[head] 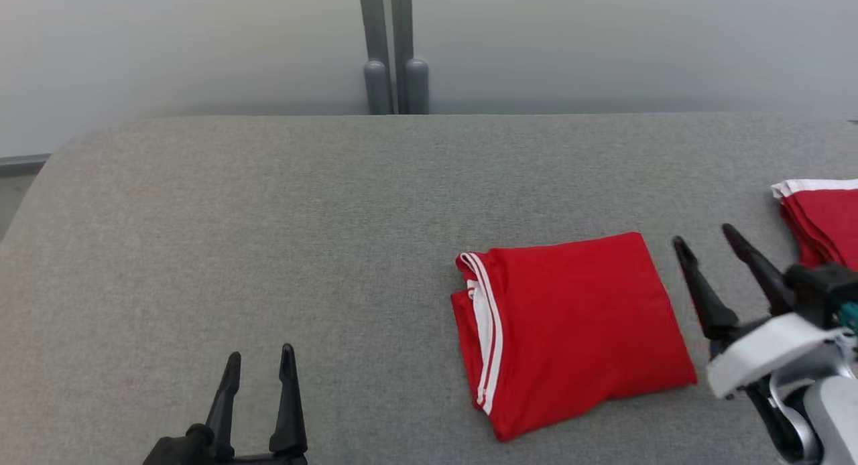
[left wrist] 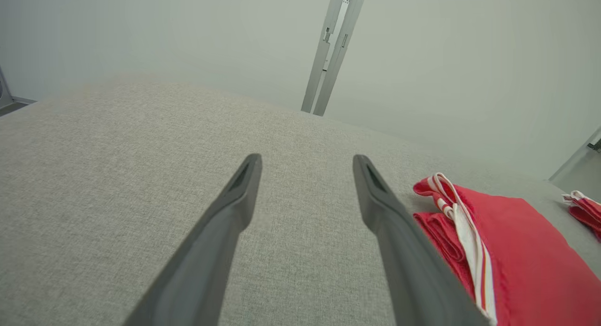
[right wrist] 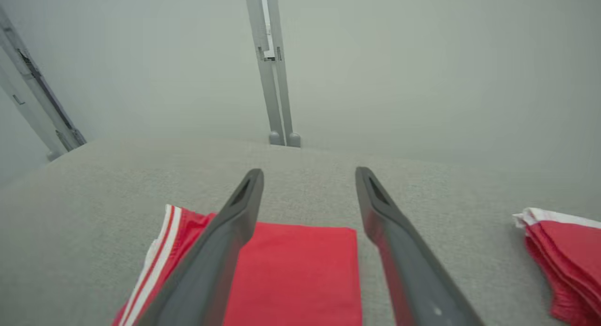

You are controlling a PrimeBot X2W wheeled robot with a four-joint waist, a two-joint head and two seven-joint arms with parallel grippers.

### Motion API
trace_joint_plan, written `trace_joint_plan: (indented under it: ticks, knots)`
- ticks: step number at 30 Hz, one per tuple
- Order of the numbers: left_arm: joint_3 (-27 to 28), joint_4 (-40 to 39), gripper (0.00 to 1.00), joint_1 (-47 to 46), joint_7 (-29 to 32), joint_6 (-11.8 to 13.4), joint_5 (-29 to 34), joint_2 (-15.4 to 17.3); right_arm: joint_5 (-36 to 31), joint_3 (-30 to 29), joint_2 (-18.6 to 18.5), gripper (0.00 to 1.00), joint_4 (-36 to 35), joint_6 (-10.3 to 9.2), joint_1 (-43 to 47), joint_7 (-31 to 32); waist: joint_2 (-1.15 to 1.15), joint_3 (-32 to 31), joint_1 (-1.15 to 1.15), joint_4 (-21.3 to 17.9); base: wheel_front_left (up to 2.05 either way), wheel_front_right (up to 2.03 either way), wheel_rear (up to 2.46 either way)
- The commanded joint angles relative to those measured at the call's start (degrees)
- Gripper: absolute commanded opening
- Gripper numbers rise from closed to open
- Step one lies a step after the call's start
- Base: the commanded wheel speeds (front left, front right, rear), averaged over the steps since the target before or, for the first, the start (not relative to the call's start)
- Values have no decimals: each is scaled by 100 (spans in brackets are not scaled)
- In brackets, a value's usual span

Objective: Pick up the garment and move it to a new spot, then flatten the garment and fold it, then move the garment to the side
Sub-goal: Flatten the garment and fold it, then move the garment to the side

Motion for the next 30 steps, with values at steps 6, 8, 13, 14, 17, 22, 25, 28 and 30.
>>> trace_joint_plan:
  ticks: [6, 8, 13, 14, 17, 22, 25, 28, 30]
  knots:
    - [406, -55, 100, 22, -15, -167, 263, 12, -1098, -860, 9, 100, 928, -1, 750, -1141, 0, -257, 0, -575, 0, 0, 0]
    - [523, -27, 100, 55, -15, -218, 299, 12, -1295, -1227, 165, 100, 808, -1, 953, -1147, 0, -301, 0, -635, 0, 0, 0]
    - [746, -4, 100, 154, -15, -286, 410, 12, -1661, -1723, 482, 100, 534, -1, 1408, -1141, 0, -403, 0, -690, 0, 0, 0]
    - [762, -7, 100, 171, -15, -300, 421, 12, -1733, -1748, 503, 100, 497, -1, 1478, -1141, 0, -416, 0, -690, 0, 0, 0]
    - [836, -35, 100, 193, -15, -314, 446, 12, -1811, -1808, 599, 100, 397, -1, 1589, -1141, 0, -446, 0, -679, 0, 0, 0]
    - [880, -8, 100, 235, -15, -363, 473, 12, -1823, -1728, 597, 100, 284, -1, 1631, -1142, 0, -477, 0, -629, 0, 0, 0]
    - [919, 35, 100, 273, -15, -391, 492, 12, -1740, -1625, 550, 100, 266, -1, 1639, -1142, 0, -489, 0, -590, 0, 0, 0]
    - [946, 82, 100, 302, -15, -429, 507, 12, -1720, -1563, 536, 100, 254, -1, 1631, -1142, 0, -505, 0, -557, 0, 0, 0]
    - [938, 102, 100, 294, -15, -451, 514, 12, -1709, -1555, 524, 100, 234, -1, 1626, -1142, 0, -501, 0, -527, 0, 0, 0]
